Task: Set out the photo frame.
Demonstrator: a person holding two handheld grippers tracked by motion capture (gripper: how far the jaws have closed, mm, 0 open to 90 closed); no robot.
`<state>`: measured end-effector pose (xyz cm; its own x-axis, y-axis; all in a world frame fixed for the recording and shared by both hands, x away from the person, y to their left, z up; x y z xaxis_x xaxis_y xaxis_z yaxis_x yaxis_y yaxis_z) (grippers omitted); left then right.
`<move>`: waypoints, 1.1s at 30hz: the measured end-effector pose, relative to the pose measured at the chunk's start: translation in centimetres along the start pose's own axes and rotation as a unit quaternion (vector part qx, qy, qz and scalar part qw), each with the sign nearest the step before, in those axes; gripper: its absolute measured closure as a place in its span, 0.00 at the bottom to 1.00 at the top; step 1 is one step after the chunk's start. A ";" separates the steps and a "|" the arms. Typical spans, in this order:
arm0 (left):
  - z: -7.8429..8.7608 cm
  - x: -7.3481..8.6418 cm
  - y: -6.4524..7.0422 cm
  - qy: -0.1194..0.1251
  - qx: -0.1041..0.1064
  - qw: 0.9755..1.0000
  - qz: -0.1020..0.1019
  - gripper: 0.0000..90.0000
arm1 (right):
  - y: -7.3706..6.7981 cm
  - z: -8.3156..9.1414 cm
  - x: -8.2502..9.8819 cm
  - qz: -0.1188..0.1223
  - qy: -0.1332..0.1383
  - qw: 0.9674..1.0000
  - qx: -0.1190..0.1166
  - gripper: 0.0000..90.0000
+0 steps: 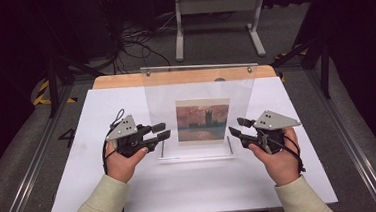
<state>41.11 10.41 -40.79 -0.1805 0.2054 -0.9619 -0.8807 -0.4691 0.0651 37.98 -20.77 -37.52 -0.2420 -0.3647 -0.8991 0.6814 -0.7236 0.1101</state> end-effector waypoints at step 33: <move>5.1 0.5 0.3 -0.027 -0.090 0.995 0.019 0.23 | 1.0 1.0 -1.1 -0.019 0.041 0.999 -0.023 0.25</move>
<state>38.52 14.77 -39.93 -0.2399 0.2277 -0.9437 -0.7809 -0.6227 0.0482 38.25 -21.68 -36.00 -0.2121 -0.2865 -0.9343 0.7037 -0.7082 0.0574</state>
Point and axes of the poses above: each handheld gripper's, and its own axes: z roughly backward along the jaws, x roughly out of its underside, y roughly to its right, the point moved 5 cm from there along -z, roughly forward along the jaws, and after that the axes turned 2 degrees about -x, right-handed, at the moved point
